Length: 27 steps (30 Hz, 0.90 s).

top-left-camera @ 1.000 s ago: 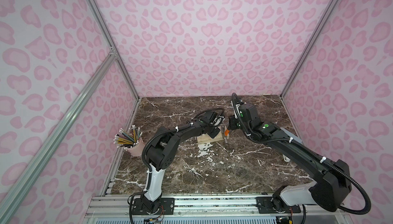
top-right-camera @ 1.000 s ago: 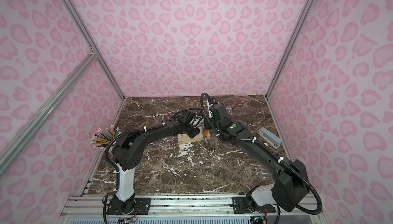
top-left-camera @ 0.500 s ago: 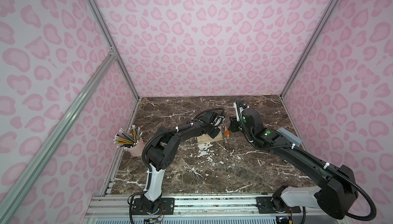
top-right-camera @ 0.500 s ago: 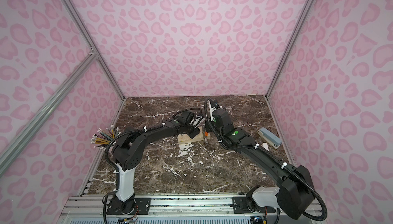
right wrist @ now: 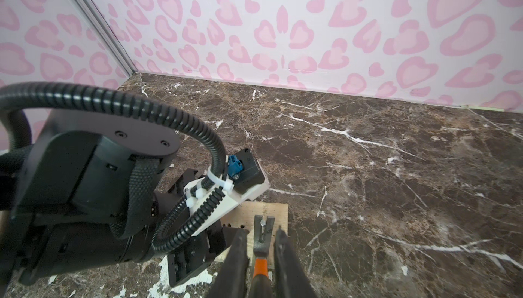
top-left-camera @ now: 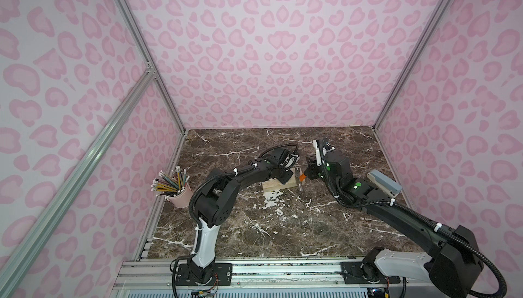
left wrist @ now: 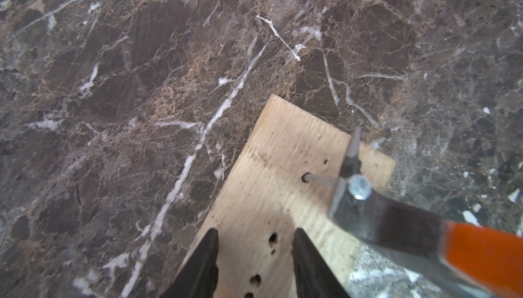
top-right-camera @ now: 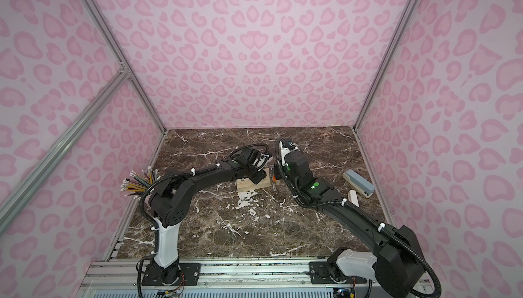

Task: Use a claw hammer to pull out a nail
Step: Remove the nail from the mounting plate.

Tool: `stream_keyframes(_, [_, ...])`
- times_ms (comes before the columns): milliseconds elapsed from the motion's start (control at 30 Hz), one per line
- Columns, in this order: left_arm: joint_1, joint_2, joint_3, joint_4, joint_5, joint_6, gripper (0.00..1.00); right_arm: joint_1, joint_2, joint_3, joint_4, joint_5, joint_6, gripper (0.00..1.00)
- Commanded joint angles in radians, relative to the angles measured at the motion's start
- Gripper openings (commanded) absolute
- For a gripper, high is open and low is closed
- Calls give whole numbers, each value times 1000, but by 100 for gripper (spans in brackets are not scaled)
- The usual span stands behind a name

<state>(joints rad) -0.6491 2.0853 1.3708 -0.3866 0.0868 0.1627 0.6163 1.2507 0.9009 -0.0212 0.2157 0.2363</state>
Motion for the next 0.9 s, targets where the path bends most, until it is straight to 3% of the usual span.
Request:
stream_keyframes(0, [0,35,-21,-150,-85,12,45,11,4,-40,-177,-27,17,0])
stream_keyframes(867, [0,34,-30,-149,-82,5,45,62,-106,-197,-65,68,12,0])
